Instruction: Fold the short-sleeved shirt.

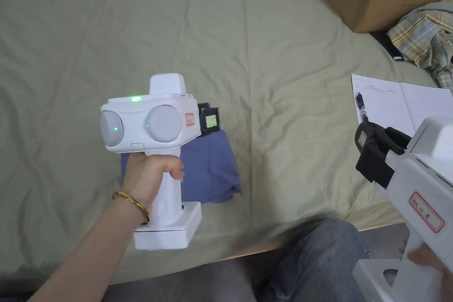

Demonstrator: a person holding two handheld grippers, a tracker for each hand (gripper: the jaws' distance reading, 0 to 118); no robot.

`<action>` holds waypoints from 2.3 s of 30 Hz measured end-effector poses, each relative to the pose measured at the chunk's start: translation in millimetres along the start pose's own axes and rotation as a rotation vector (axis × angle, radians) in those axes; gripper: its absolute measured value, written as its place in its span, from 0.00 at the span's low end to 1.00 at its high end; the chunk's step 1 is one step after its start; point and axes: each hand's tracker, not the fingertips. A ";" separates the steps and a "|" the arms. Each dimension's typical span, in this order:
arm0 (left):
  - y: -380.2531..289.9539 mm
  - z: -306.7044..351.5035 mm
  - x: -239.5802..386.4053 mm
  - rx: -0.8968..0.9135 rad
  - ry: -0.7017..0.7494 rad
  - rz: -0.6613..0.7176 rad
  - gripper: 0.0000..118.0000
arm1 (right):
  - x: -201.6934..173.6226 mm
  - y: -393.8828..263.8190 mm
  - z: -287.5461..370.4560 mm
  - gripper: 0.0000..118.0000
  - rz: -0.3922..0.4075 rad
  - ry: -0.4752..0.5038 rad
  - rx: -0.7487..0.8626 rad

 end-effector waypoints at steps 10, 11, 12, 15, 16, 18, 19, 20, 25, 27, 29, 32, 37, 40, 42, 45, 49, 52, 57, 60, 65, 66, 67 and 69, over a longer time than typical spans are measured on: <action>-91.9 -58.6 58.8 -0.199 0.007 -0.190 0.03 | -7.2 -3.7 -2.3 0.00 0.004 0.029 -0.014; -102.5 -67.3 66.8 -0.234 0.003 -0.214 0.03 | -5.5 -3.7 -0.4 0.00 0.006 0.027 -0.016; -110.3 -73.1 72.5 -0.250 0.039 -0.252 0.03 | -2.0 -4.4 0.7 0.00 0.009 0.024 -0.019; -123.5 -77.5 89.4 -0.176 0.110 -0.434 0.03 | 3.3 -4.3 4.5 0.00 0.023 0.010 -0.027; -126.2 -78.4 94.3 -0.188 0.121 -0.495 0.03 | 5.3 -4.9 4.7 0.00 0.023 0.009 -0.028; -125.6 -75.6 97.7 -0.197 0.126 -0.566 0.03 | 5.6 -5.0 3.7 0.00 0.018 0.007 -0.031; -120.3 -72.7 94.8 -0.203 0.110 -0.535 0.03 | 5.1 -4.7 3.3 0.00 0.015 0.007 -0.030; -111.1 -67.6 88.8 -0.215 0.067 -0.484 0.03 | 4.0 -4.4 2.9 0.00 0.013 0.008 -0.025; -51.0 -7.0 41.5 0.004 -0.024 -0.151 0.03 | -14.3 7.5 -1.7 0.00 0.042 0.045 0.007; -31.7 27.8 19.5 0.143 -0.029 -0.111 0.03 | -27.3 13.3 -6.1 0.00 0.076 0.058 0.031; -18.3 57.4 -2.8 0.256 0.016 -0.093 0.03 | -44.5 17.9 -14.1 0.00 0.091 0.088 0.050; -12.0 94.4 -30.3 0.362 0.087 -0.063 0.02 | -74.4 19.1 -32.9 0.00 0.080 0.134 0.061; -22.5 122.7 -64.8 0.412 0.177 -0.024 0.02 | -134.6 -2.8 -77.1 0.00 0.058 0.213 0.033; -31.6 126.1 -80.7 0.382 0.192 0.021 0.02 | -166.7 -30.6 -111.2 0.00 0.061 0.236 -0.042; -37.3 127.5 -86.7 0.371 0.203 0.025 0.02 | -182.2 -53.9 -132.7 0.00 0.065 0.204 -0.126; -45.0 132.5 -98.5 0.352 0.206 0.056 0.02 | -196.5 -88.8 -158.3 0.00 0.059 0.196 -0.245; -49.6 133.5 -111.2 0.322 0.221 0.089 0.02 | -206.4 -124.3 -181.1 0.00 0.148 0.165 -0.396; -50.0 130.5 -126.0 0.309 0.209 0.117 0.05 | -208.2 -137.2 -186.4 0.00 0.142 0.156 -0.387; -37.8 117.7 -146.5 0.245 0.103 0.192 0.78 | -212.2 -133.2 -183.7 0.00 0.157 0.143 -0.384; -30.5 98.2 -154.9 0.146 -0.001 0.207 1.00 | -209.4 -134.3 -183.7 0.00 0.145 0.150 -0.379; -33.9 32.6 -188.2 -0.091 -0.260 0.385 1.00 | -201.1 -128.9 -182.3 0.00 0.073 0.177 -0.400; -39.0 14.6 -199.3 -0.133 -0.322 0.418 1.00 | -199.7 -128.1 -182.0 0.00 0.060 0.181 -0.404; -44.3 -1.4 -207.2 -0.189 -0.355 0.457 1.00 | -198.7 -127.6 -181.8 0.00 0.047 0.183 -0.407; -54.7 -28.8 -220.2 -0.293 -0.409 0.528 1.00 | -198.0 -125.0 -179.7 0.00 0.032 0.186 -0.412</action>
